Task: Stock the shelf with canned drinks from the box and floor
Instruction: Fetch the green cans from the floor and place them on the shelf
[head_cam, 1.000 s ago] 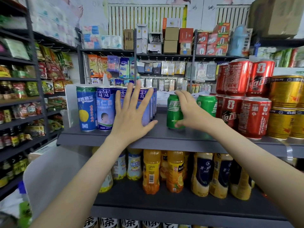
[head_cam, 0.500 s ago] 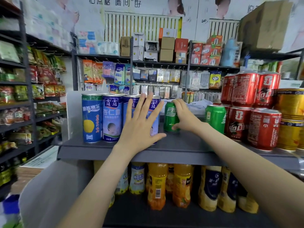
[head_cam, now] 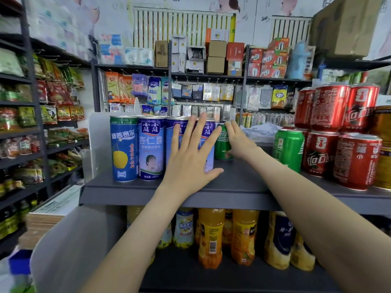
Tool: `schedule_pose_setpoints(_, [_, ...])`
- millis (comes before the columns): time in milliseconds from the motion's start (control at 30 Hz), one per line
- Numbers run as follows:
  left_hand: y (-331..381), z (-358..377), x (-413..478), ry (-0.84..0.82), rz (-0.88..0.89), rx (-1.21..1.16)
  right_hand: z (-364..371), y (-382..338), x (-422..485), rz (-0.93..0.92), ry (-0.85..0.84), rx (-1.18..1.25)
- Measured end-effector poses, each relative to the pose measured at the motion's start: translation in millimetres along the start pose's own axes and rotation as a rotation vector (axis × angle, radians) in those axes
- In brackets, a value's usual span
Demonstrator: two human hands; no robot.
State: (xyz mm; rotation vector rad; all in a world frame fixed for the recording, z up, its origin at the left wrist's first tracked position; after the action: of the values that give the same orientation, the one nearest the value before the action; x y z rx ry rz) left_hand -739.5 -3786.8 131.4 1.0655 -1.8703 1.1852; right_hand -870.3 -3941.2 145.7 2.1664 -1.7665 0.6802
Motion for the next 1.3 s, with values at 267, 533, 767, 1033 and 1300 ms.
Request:
schedule_pose_setpoints(267, [-1, 0, 1, 0.021, 0.0, -0.004, -5, 4, 1, 0.039, -0.044, -0.166])
schedule_pose_setpoints(533, [0, 0, 1, 0.03, 0.007, -0.029, -99, 7, -63, 0.013, 0.422, -0.242])
schedule_pose_setpoints(767, [0, -1, 0, 0.029, 0.01, -0.031, -103, 77, -111, 0.418, 0.247, 0.066])
schedule_pose_setpoints(1033, [1, -2, 0, 0.037, 0.011, -0.034, -74, 98, -118, 0.384, 0.079, 0.59])
schedule_pose_setpoints(1300, [1, -3, 1, 0.041, 0.009, -0.051, -51, 73, -94, 0.266, 0.026, 0.614])
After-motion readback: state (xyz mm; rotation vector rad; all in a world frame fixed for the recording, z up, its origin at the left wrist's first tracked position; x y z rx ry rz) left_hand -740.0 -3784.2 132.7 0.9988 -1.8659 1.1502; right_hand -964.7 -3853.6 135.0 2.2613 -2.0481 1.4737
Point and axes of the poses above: each hand's wrist, its own x-axis towards the middle knuckle, its own z-axis out of the palm, y = z × x, the point moved 7 cm from there along x, towards the middle knuckle, and after that the axes turned 7 degrees about z, right-handed, at the moved point
